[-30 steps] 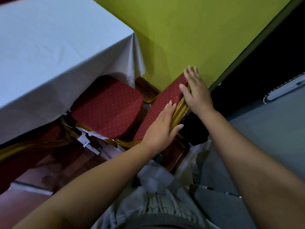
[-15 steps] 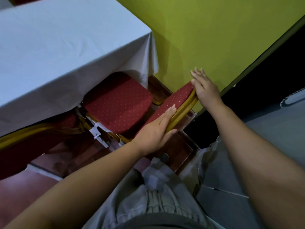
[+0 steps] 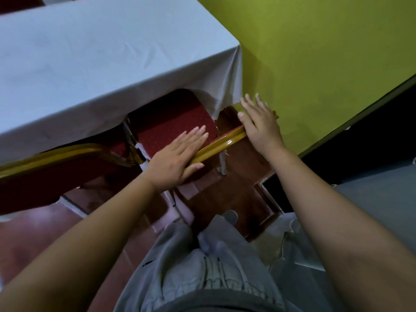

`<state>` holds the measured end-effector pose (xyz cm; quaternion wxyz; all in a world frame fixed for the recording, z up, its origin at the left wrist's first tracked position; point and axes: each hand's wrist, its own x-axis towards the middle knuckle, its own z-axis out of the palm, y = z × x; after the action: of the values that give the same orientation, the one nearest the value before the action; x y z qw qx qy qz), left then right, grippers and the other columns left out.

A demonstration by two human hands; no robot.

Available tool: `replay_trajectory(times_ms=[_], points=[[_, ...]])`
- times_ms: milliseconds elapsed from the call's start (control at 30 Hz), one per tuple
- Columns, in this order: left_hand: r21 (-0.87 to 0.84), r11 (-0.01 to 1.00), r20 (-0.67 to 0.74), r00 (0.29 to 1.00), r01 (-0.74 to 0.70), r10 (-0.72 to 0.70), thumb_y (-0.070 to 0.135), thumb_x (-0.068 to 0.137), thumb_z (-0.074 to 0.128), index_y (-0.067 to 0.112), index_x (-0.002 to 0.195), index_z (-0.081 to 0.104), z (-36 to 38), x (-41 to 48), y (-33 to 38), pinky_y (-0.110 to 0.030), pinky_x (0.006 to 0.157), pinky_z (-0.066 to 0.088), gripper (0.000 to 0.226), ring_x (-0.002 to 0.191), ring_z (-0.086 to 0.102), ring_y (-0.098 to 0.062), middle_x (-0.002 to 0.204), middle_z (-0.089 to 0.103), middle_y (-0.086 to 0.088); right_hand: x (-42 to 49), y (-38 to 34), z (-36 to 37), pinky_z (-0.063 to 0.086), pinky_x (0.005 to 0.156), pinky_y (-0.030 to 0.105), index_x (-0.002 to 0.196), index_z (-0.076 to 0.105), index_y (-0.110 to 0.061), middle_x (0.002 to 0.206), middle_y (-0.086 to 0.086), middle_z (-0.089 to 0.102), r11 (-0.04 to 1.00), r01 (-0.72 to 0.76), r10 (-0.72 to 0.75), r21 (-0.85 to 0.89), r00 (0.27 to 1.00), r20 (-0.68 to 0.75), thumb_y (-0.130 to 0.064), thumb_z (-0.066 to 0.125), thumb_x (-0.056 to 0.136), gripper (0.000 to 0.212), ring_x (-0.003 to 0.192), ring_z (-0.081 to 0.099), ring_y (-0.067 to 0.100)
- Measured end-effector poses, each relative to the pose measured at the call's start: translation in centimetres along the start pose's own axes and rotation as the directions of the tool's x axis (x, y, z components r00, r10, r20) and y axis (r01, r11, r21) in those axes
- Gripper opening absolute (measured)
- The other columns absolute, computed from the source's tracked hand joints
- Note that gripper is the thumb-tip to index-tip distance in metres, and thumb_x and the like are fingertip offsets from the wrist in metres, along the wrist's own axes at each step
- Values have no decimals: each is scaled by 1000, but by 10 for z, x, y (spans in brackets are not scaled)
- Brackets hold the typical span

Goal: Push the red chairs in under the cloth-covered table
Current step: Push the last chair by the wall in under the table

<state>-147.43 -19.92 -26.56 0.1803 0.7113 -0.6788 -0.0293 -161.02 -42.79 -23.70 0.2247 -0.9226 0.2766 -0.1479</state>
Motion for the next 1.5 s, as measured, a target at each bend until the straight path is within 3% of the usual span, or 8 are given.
replay_trajectory(times_ms=[167,367,500,600,867,1233,1500], points=[[63,991,-27,993,120,-119,52,100,26,8,153,14,-11,-14,-26,-33,121,6,69,149,10,-17,160,15,-8,13,-21,17,11,119,38,149,31,-14,156,4,30,999,29,-29,-15,1000,5,-53,24,96,67,148,15,21],[-85,948,-74,947,307,-313,58,97,28,13,155,16,-12,-21,-37,-30,121,5,74,149,4,-9,161,10,1,22,-28,23,16,119,38,150,31,-14,156,3,31,997,80,-80,-2,997,22,-54,23,98,66,147,18,17],[-327,808,-125,825,490,-551,62,96,16,22,154,21,-3,-4,-21,-27,120,11,70,147,8,-2,160,19,6,24,-14,14,23,118,39,145,41,-13,152,3,39,989,136,-138,64,989,43,-44,28,101,55,144,27,14],[-316,737,-125,744,597,-656,63,94,11,24,152,25,1,5,-15,-30,120,14,71,146,12,-5,159,24,6,32,-5,8,26,116,42,141,47,-13,149,3,43,989,141,-145,53,987,71,-40,28,101,52,142,31,14],[-243,727,-173,709,642,-684,60,96,10,27,151,29,8,3,9,-27,116,20,68,145,16,-6,156,30,8,29,7,12,25,116,44,138,50,-10,146,5,46,975,210,-211,66,977,8,-35,26,101,51,141,33,19],[-259,712,-330,633,652,-700,37,103,23,18,149,35,7,1,0,-27,117,18,52,140,12,0,154,35,3,34,-2,21,18,118,36,141,48,-14,148,2,43,972,235,-235,23,972,-6,-36,20,101,53,144,27,18],[-213,739,-295,679,639,-672,31,102,19,12,150,31,-14,2,-46,-27,121,7,53,148,15,-14,157,30,-2,62,-23,41,12,116,28,141,47,-14,148,1,44,977,213,-212,15,977,-31,-37,20,101,53,144,27,16]])
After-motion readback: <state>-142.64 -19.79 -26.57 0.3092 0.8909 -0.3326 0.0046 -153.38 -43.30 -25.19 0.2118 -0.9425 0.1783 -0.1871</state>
